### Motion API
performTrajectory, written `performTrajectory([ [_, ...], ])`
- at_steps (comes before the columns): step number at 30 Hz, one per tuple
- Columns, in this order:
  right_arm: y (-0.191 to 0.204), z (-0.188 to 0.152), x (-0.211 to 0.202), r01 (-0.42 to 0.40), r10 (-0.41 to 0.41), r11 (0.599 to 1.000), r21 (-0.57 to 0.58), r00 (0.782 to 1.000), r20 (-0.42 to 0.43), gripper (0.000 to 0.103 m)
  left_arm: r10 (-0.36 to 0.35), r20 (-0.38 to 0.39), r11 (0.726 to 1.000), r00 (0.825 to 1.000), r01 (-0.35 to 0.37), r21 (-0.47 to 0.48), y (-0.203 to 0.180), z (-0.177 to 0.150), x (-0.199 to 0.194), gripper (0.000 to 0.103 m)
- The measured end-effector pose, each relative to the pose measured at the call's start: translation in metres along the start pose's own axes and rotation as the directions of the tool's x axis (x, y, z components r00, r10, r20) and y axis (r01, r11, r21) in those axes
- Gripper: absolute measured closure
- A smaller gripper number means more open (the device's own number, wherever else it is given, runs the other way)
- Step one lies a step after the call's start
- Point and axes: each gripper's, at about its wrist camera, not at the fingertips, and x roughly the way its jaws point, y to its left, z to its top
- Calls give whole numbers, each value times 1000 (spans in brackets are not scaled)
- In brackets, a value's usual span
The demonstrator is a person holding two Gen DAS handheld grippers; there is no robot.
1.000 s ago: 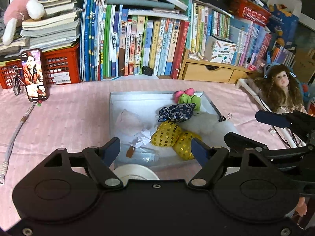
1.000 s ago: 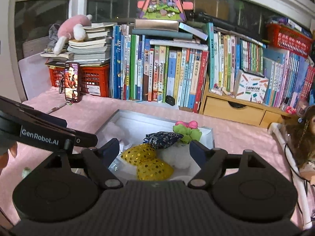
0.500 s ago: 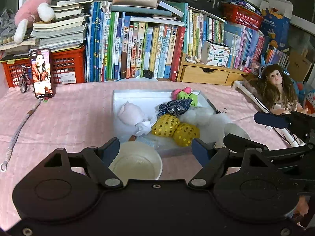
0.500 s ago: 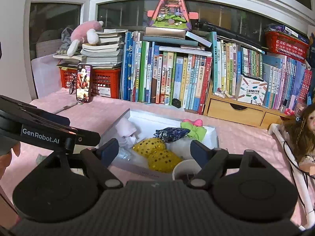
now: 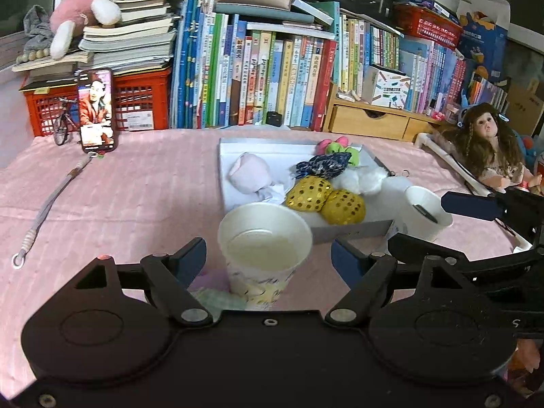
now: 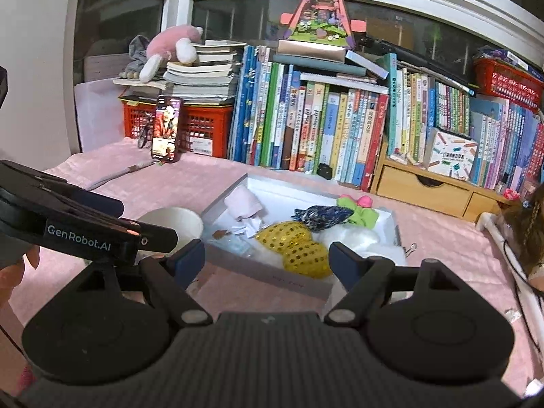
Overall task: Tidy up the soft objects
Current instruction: 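Withdraw both tools from the box toward the gingham bundle and purple plush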
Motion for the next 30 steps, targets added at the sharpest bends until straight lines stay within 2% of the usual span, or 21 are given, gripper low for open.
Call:
performTrajectory([
  [12,22,-22,4,-61,61,997,45,998,1,15,38,11,999,999,-38,-22,20,-32,-8,22],
  [19,37,-41,10,-115,115,992,60,993,-8,15,88,30,996,996,-88,-25,36,-46,-15,19],
  [25,54,-56,19,-159,160,986,41,987,-19,15,104,3,993,995,-104,-63,55,-51,-10,19],
  [30,68,-67,25,-193,193,981,18,981,-21,15,83,-20,991,996,-85,-105,67,-53,-5,19],
])
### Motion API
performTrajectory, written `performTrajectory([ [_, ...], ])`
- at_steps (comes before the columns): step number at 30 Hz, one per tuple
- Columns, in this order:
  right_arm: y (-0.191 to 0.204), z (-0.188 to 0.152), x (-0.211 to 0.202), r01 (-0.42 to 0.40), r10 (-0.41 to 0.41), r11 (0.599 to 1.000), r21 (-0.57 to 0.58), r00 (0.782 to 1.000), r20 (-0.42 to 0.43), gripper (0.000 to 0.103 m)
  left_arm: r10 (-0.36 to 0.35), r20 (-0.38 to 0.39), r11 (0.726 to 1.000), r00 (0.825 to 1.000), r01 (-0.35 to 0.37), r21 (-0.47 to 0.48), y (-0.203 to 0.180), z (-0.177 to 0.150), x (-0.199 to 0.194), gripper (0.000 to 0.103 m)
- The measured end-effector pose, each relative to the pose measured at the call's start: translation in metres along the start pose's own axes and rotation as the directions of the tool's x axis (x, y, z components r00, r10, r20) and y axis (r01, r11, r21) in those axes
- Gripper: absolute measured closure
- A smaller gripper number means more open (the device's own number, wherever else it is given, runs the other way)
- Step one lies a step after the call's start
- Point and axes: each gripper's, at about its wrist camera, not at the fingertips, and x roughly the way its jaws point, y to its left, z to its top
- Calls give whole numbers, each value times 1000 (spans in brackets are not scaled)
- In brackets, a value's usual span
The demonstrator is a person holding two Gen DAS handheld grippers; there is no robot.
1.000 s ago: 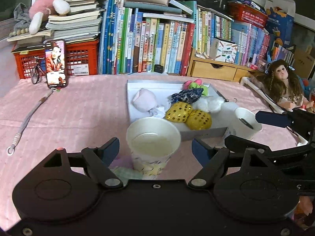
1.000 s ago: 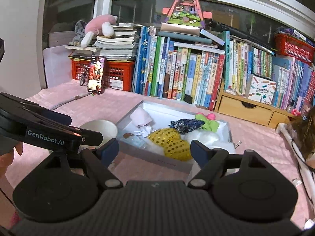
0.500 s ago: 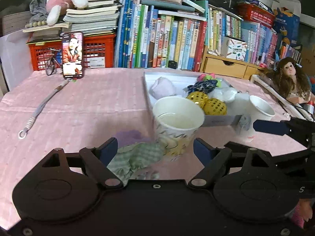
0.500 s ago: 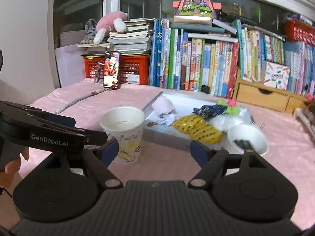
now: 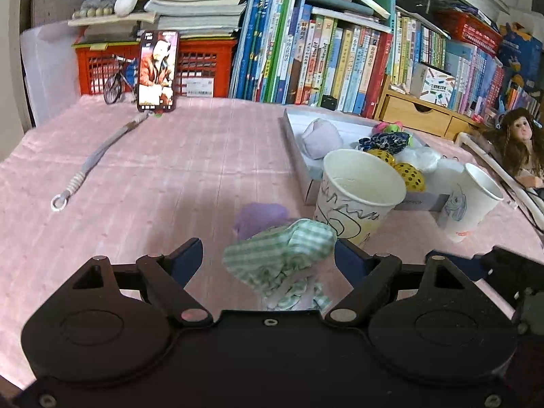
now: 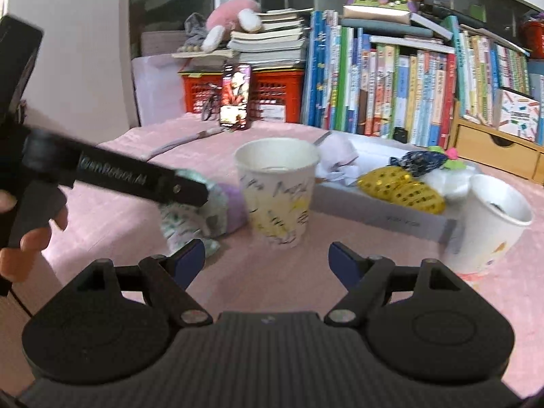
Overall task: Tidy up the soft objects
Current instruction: 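Withdraw both tools from the box toward the gingham bundle and purple plush, then close the left tool on the purple heart plush while the right tool grasps the green gingham bundle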
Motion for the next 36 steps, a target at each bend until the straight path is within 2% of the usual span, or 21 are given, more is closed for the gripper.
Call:
performTrajectory([
  [3,7,-2,7,-22,22,1000,4,1000,-9,15,-20,6,999,1000,20,-48,11,8,-1,19],
  [8,22,0,20,-62,62,998,12,998,-14,15,-13,22,995,1000,15,-100,27,24,0,19],
  [13,42,7,34,-100,100,995,-5,995,-7,15,-14,-26,989,1000,9,-150,40,30,15,20],
  [17,52,12,48,-85,84,996,-19,996,-17,16,-51,-70,978,996,36,-205,48,30,29,20],
  [19,54,13,52,-91,91,996,-13,995,-32,23,-54,-82,977,995,36,-212,49,30,34,21],
  [24,55,10,58,-73,73,997,3,995,-65,60,-58,-91,977,994,38,-209,46,29,41,21],
  [28,52,8,54,-80,82,996,28,994,-75,63,-58,-101,977,993,36,-208,43,28,47,21],
  [36,44,0,33,-51,52,999,15,996,-76,63,-69,-123,975,990,41,-216,34,24,58,21],
])
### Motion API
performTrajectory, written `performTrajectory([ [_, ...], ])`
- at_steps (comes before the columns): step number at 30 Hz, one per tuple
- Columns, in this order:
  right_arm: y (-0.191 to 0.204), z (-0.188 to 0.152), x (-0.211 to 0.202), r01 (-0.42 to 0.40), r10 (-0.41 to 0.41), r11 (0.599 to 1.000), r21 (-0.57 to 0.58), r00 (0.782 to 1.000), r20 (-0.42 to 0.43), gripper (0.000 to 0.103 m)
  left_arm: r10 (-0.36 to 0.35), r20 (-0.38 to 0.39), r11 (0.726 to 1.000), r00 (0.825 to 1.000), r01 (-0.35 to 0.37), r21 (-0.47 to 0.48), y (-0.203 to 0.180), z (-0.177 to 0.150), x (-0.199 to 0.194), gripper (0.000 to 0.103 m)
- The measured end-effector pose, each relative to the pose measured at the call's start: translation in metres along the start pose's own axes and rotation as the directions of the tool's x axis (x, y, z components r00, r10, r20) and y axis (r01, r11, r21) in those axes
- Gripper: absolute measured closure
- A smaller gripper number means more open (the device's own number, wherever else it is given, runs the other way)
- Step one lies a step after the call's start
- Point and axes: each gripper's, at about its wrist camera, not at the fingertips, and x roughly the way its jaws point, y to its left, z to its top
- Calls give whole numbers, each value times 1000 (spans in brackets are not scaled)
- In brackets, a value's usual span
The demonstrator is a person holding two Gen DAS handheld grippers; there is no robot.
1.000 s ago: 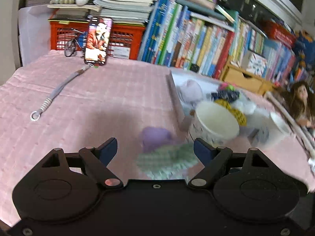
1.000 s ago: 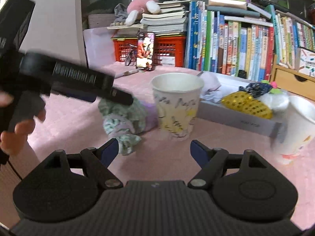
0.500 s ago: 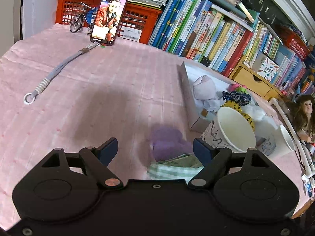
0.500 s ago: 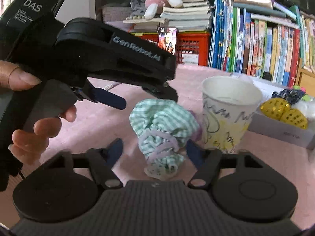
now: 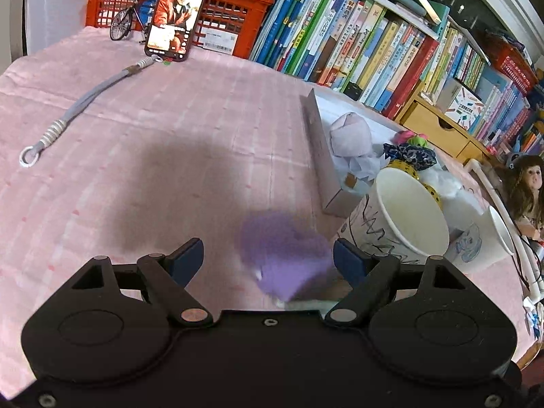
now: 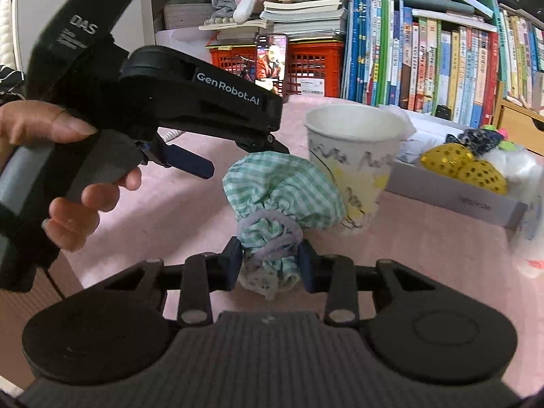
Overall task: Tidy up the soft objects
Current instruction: 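Close the left tool on the purple heart plush while the right tool grasps the green gingham bundle, then carry the purple plush with the left tool while the right tool carries the gingham bundle over the box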
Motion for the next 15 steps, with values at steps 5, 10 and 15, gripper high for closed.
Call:
performTrajectory([
  [5,-8,-2,-6,16,-16,1000,25,1000,2,62,-11,-19,1000,1000,11,-23,-5,-4,9,27],
  [10,-10,-3,-7,17,-17,999,40,1000,4,62,-32,-29,998,999,30,-63,-6,-12,13,35],
  [15,-10,-3,-6,16,-17,999,52,1000,5,61,-18,-16,997,1000,16,-74,-6,-16,10,43],
])
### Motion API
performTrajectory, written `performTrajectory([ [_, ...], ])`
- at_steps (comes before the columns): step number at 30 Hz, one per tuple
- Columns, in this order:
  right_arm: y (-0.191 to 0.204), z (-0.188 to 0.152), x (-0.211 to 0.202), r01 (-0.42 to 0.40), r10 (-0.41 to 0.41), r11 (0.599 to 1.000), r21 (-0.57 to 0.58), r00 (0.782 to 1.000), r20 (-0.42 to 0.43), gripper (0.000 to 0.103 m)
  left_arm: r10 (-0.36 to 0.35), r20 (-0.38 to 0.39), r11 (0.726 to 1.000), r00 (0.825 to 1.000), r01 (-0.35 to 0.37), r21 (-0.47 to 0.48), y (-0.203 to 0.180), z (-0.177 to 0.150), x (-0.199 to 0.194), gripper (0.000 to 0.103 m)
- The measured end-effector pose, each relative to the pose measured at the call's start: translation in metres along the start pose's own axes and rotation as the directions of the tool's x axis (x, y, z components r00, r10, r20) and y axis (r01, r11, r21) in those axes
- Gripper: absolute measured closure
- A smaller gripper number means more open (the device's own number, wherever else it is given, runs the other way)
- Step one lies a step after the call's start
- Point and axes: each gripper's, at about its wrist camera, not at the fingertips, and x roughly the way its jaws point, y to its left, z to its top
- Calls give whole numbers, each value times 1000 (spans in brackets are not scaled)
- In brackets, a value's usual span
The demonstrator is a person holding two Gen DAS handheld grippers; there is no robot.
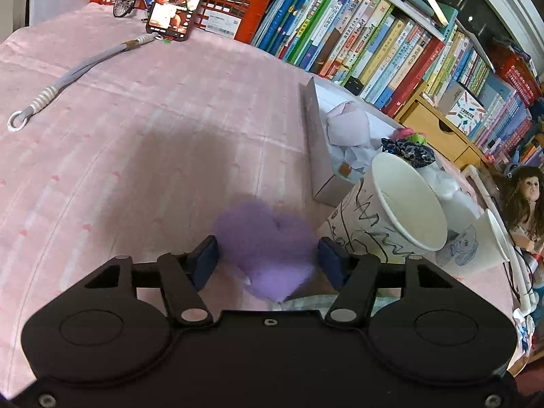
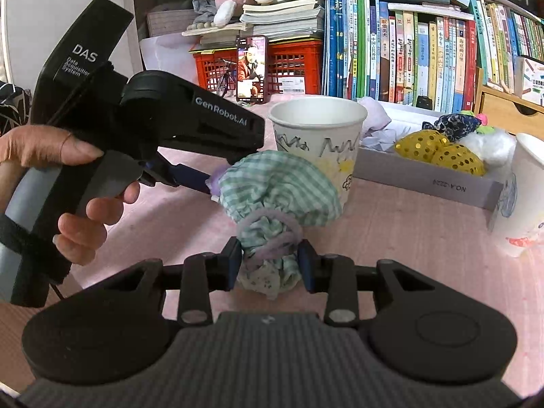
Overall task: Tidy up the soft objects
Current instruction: 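Carry the purple plush with the left tool while the right tool carries the gingham bundle over the box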
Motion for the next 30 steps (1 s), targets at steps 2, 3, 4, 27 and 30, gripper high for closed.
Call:
performTrajectory([
  [2,-1,0,0,0,0,1000,4,1000,0,61,1,4,1000,1000,-1,-9,0,-1,-2,45],
  [3,-1,0,0,0,0,1000,6,1000,0,61,1,5,1000,1000,-1,-11,1,-1,-3,45],
  [4,-1,0,0,-1,1,1000,8,1000,0,61,2,7,1000,1000,-2,-13,1,-2,-4,45],
  [27,-12,4,-16,30,-32,997,74,999,31,65,55,119,998,991,-59,33,-1,-7,-40,45],
  [30,-15,4,-18,36,-39,995,88,999,36,65,60,133,997,989,-67,48,-4,-8,-44,45],
])
